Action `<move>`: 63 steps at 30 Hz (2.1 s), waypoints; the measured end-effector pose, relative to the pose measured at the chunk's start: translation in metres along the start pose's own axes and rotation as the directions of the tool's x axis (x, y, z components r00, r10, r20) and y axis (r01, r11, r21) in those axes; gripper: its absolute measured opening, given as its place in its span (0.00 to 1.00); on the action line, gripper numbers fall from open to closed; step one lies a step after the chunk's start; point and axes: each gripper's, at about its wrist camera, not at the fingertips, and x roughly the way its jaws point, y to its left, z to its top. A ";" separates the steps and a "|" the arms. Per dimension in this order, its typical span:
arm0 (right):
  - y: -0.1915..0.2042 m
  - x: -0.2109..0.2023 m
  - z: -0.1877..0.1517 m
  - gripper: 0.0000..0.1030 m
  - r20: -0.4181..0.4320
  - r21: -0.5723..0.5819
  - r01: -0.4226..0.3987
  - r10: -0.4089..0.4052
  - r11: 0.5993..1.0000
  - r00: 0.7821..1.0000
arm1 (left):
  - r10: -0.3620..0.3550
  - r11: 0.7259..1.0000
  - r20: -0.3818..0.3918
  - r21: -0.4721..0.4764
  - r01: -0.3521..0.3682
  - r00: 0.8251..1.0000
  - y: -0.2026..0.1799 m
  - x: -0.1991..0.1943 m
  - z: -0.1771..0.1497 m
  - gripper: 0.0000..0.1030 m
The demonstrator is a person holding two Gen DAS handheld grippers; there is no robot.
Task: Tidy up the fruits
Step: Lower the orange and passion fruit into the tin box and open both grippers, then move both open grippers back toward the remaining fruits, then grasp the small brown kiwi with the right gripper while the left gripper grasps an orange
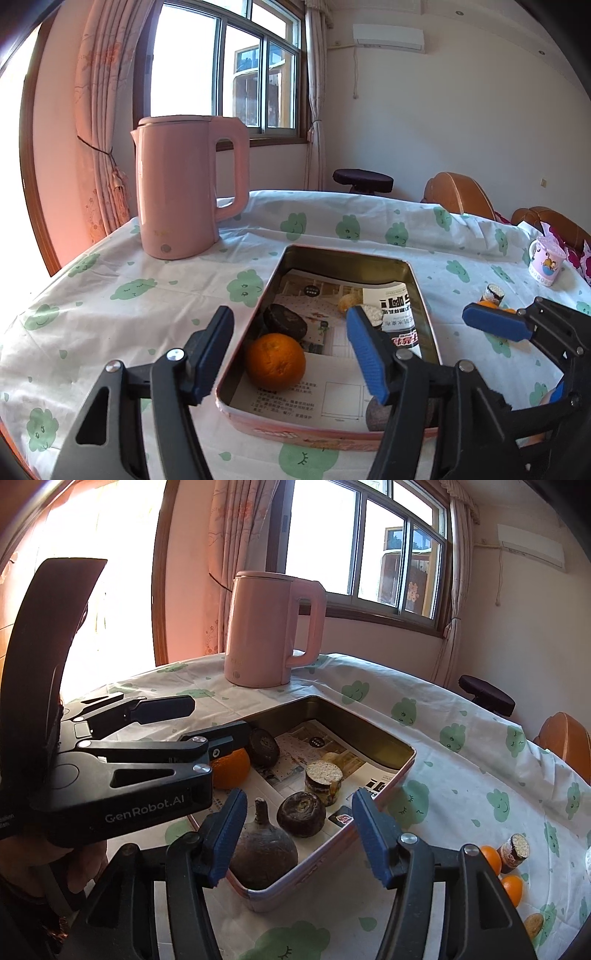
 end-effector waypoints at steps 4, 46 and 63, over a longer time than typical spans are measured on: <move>-0.023 -0.023 -0.009 0.59 0.018 0.023 0.054 -0.055 0.998 0.998 | -0.037 0.999 0.017 0.016 0.036 0.999 -0.020 -0.006 0.003 0.64; -0.203 -0.064 -0.100 0.27 -0.303 0.428 0.399 -0.288 0.811 0.909 | -0.349 0.832 -0.299 0.338 0.441 0.888 -0.250 0.050 -0.016 0.28; -0.202 -0.064 -0.099 0.27 -0.315 0.412 0.423 -0.309 0.807 0.897 | -0.294 0.852 -0.289 0.354 0.387 0.911 -0.255 0.056 -0.015 0.31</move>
